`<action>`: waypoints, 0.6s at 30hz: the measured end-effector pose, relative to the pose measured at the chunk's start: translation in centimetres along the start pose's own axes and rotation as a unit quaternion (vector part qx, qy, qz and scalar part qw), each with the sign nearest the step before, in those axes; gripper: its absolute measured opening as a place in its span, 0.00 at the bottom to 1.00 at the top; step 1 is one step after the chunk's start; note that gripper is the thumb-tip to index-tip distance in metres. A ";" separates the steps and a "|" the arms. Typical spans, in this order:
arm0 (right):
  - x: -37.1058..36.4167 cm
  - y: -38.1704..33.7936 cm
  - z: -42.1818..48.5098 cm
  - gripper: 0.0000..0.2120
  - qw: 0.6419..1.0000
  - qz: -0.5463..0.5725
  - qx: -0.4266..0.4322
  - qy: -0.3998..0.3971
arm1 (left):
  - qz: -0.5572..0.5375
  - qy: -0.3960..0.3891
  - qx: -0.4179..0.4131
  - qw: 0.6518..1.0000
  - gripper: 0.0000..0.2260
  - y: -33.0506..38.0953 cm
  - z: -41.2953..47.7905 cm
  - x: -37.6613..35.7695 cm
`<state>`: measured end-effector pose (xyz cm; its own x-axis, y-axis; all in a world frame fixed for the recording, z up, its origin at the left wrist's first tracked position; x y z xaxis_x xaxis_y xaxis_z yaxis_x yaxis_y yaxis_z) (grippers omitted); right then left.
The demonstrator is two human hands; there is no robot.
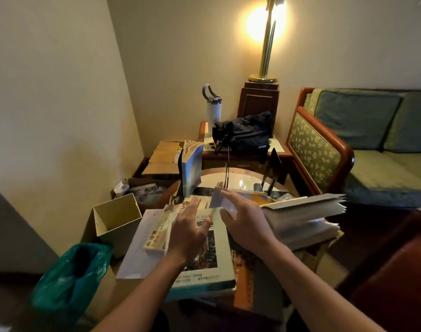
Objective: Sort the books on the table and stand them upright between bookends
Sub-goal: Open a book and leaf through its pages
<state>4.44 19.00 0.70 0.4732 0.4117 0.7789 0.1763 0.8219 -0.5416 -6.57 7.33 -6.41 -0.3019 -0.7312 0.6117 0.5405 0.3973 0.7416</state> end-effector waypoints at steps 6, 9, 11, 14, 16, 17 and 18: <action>4.3 3.5 -5.5 0.21 0.995 -0.059 -0.001 0.077 | 0.052 -0.116 -0.123 0.984 0.35 5.1 -1.0 -4.8; 6.3 5.7 -7.0 0.21 0.991 -0.067 -0.009 0.119 | 0.090 -0.155 -0.203 0.963 0.39 8.5 -0.3 -7.0; 7.2 7.5 -7.8 0.24 0.988 -0.050 -0.040 0.140 | 0.106 -0.175 -0.248 0.947 0.41 10.5 0.2 -8.3; 7.6 10.4 -8.9 0.28 0.978 -0.018 -0.124 0.165 | 0.139 -0.199 -0.317 0.917 0.38 12.6 0.3 -9.7; 7.3 12.0 -9.7 0.29 0.967 0.002 -0.180 0.179 | 0.182 -0.186 -0.372 0.891 0.35 13.4 0.4 -10.4; 7.1 12.8 -10.1 0.29 0.962 0.011 -0.202 0.186 | 0.200 -0.178 -0.391 0.881 0.33 13.8 0.5 -10.6; 6.8 13.3 -10.4 0.30 0.957 0.018 -0.220 0.189 | 0.214 -0.175 -0.402 0.873 0.33 14.0 0.6 -10.9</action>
<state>18.96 28.67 -4.55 0.7499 0.1962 0.6317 0.4608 0.5301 -0.7118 3.80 21.24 -2.51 -0.0832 -0.3406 0.9365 0.9965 -0.0293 0.0779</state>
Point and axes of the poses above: each hand's wrist, its own z-axis towards the middle knuckle, its own x-axis out of the back of the hand, y = z × x, the point moved 4 cm from there along z, towards the middle knuckle, and after that the axes turned 3 degrees about -z, right-handed, at the moved point
